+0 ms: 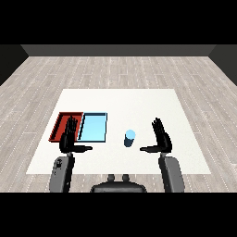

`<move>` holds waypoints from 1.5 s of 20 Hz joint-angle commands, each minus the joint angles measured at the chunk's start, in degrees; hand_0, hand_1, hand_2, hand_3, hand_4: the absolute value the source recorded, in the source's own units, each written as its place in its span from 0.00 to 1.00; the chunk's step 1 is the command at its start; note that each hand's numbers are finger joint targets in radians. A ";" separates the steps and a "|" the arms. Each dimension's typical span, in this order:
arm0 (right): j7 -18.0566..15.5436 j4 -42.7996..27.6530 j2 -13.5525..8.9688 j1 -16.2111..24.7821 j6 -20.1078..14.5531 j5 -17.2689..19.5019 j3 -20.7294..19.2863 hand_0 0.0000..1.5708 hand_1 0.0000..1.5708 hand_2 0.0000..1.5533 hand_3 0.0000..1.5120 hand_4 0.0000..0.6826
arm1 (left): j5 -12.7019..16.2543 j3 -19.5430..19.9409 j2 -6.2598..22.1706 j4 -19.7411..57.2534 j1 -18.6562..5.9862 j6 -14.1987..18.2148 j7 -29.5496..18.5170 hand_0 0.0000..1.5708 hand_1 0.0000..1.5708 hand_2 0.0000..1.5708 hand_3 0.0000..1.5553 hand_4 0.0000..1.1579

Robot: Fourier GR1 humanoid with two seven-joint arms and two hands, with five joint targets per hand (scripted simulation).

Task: Pick the blue can and put it in the blue box

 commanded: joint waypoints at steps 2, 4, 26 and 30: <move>-1.79 1.12 1.20 1.85 0.90 -0.03 1.07 0.00 0.00 0.00 0.00 0.00 | 0.66 1.19 0.88 0.05 1.44 -1.69 -1.89 0.00 0.00 0.00 0.00 0.00; -3.73 3.37 -0.80 0.46 3.95 -0.66 0.05 0.00 0.00 0.00 0.00 0.00 | -1.38 0.75 -0.32 -0.23 -0.88 1.93 -0.29 0.00 0.00 0.00 0.00 0.00; -4.65 13.68 2.56 -5.85 -6.88 -9.77 6.16 0.00 0.00 0.00 0.00 0.00 | 0.45 -0.08 -1.59 -1.65 0.63 -0.44 -1.00 0.00 0.00 0.00 0.00 0.00; -9.83 20.75 2.56 -5.69 -6.84 -10.86 8.84 0.00 0.00 0.00 0.00 0.00 | 1.33 2.84 0.07 0.19 -2.72 0.66 0.72 0.00 0.00 0.00 0.00 0.00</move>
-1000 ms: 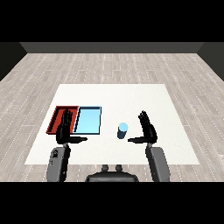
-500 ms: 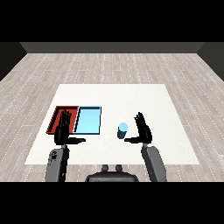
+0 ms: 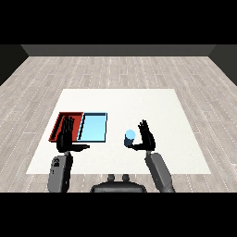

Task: Pick the blue can and put it in the blue box

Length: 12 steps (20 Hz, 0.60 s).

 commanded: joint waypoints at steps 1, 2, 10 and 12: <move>0.32 -1.59 0.01 2.03 0.08 -0.26 0.92 0.00 0.00 0.00 0.00 0.00 | 2.60 0.22 1.38 -6.45 4.18 -2.49 4.22 0.00 0.00 0.00 0.00 0.00; -4.74 5.26 0.01 -0.64 -4.10 -2.26 4.71 0.00 0.00 0.00 0.00 0.00 | 1.15 -0.56 -0.31 -5.64 2.77 -0.12 3.21 0.00 0.00 0.00 0.00 0.00; -7.53 11.51 0.01 -3.03 -0.38 -3.89 3.75 0.00 0.00 0.00 0.00 0.00 | 0.12 -0.81 -0.59 -3.27 4.36 -1.15 0.14 0.00 0.00 0.00 0.00 0.00; -5.18 13.98 0.01 -9.17 -3.39 -6.20 4.53 0.00 0.00 0.00 0.00 0.00 | -0.40 0.97 -0.02 4.05 1.44 -1.59 -4.52 0.00 0.00 0.00 0.00 0.00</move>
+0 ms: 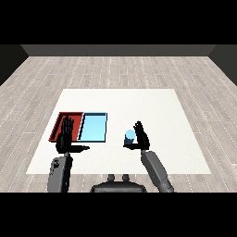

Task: Pick the blue can and put it in the blue box

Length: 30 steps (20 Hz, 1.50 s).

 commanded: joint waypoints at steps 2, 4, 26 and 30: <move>-2.12 4.23 0.03 -2.79 0.71 -2.19 -0.60 0.00 0.00 0.00 0.00 0.00 | 0.07 -0.55 -0.20 -0.83 -1.13 0.51 1.81 0.00 0.00 0.00 0.00 0.00; 1.72 3.78 0.03 -6.03 -1.87 -2.87 0.03 0.00 0.00 0.00 0.00 0.00 | -2.11 -2.93 -2.43 -1.14 0.22 2.19 0.19 0.00 0.00 0.00 0.00 0.00; -1.74 10.08 0.03 -7.85 -20.81 -1.26 6.36 0.98 0.98 0.96 0.96 0.96 | -2.92 -1.67 -2.38 3.82 -2.69 2.60 -1.54 0.00 0.00 0.00 0.00 0.00; -1.09 18.07 0.03 -12.78 -22.13 -1.02 6.29 0.95 0.95 0.95 0.95 0.90 | 2.54 2.17 1.39 -1.73 0.10 -1.12 0.96 0.00 0.00 0.00 0.00 0.00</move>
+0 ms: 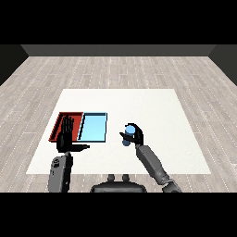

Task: Pick the blue can and put it in the blue box

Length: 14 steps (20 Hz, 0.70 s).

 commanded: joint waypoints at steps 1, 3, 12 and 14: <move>-0.24 6.16 0.11 -5.62 -6.93 -3.49 3.65 0.96 0.96 0.95 0.95 0.91 | -0.19 -0.15 -0.20 2.16 0.48 -0.71 -1.90 0.00 0.00 0.00 0.00 0.00; 2.83 -0.22 -1.54 0.90 -3.00 2.01 0.40 0.95 0.95 0.95 0.95 0.90 | -1.45 -2.12 -1.53 -1.18 1.77 0.62 -0.86 0.00 0.00 0.00 0.00 0.00; 10.96 -14.48 -4.40 -0.16 -8.17 9.58 3.80 0.92 0.92 0.94 0.93 0.92 | -4.32 -3.61 -0.57 4.90 0.90 -1.36 -4.44 0.00 0.00 0.00 0.00 0.00; 11.38 -17.33 -5.35 1.90 -8.12 11.47 4.71 0.93 0.93 0.94 0.93 0.91 | -3.07 -4.83 -0.86 3.00 -1.91 -0.91 2.60 0.00 0.00 0.00 0.00 0.00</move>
